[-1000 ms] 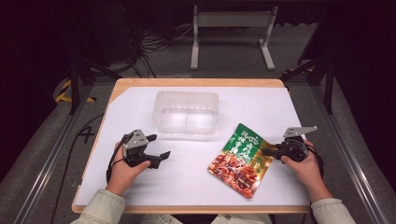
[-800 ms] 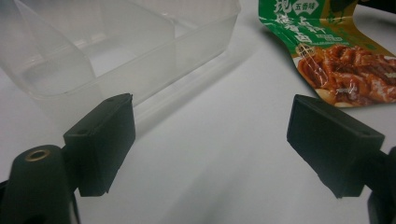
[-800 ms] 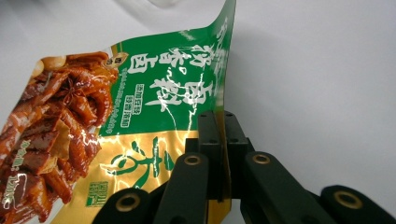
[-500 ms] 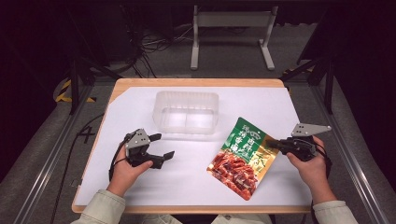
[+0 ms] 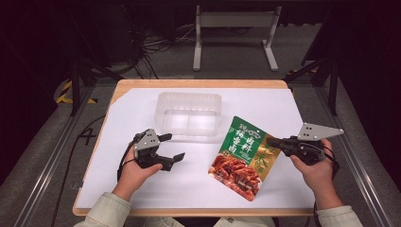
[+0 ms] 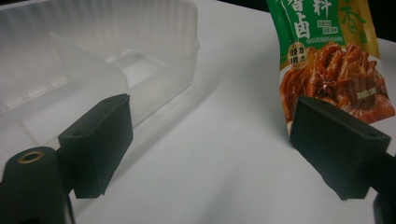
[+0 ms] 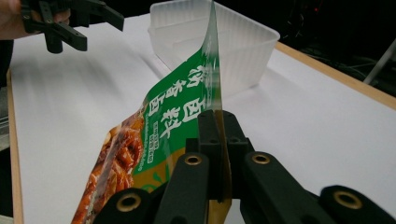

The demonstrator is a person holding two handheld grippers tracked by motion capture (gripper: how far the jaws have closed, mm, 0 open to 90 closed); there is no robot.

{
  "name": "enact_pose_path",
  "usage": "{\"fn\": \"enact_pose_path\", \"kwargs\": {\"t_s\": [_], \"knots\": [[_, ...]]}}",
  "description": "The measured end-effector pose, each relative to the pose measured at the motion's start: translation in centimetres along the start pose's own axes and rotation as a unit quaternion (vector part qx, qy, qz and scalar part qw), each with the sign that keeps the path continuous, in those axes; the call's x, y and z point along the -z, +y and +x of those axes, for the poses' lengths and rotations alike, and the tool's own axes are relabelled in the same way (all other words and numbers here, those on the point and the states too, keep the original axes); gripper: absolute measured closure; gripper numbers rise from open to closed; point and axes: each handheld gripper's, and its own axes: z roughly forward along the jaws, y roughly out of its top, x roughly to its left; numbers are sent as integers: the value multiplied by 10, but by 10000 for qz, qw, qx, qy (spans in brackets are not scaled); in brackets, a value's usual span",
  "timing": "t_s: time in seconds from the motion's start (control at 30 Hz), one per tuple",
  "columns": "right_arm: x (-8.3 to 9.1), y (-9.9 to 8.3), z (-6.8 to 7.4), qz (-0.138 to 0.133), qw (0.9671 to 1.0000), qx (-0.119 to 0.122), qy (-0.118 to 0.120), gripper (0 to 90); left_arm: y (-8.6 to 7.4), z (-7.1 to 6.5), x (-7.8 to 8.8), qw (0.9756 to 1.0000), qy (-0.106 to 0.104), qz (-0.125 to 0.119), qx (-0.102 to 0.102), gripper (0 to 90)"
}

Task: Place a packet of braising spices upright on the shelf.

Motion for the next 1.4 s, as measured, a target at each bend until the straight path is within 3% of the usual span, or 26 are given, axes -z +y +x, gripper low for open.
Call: {"fn": "enact_pose_path", "kwargs": {"t_s": [0.27,0.4,0.57,0.87,0.97,1.13,1.2,1.4], "knots": [[6,23,21,-268,9988,373,156,900,5,-5,-3,9999,-94,-21,-37,166],[9,37,33,-417,9969,580,328,900,6,-4,0,9999,-108,-118,39,167],[7,49,44,-528,9940,824,497,900,6,-6,0,9998,-148,-128,-48,164],[2,64,50,-639,9895,1141,607,900,14,-8,-3,9994,-137,-269,-172,142],[-3,67,49,-681,9889,1149,655,900,19,-11,-7,9987,-314,-329,-227,135],[-14,72,48,-709,9865,1228,821,900,26,-19,-11,9948,-864,-420,-334,136],[-19,73,49,-724,9856,1251,874,900,31,-20,-15,9939,-934,-403,-434,150],[-30,78,49,-777,9844,1265,939,900,35,-25,-28,9912,-1177,-377,-469,174]]}}
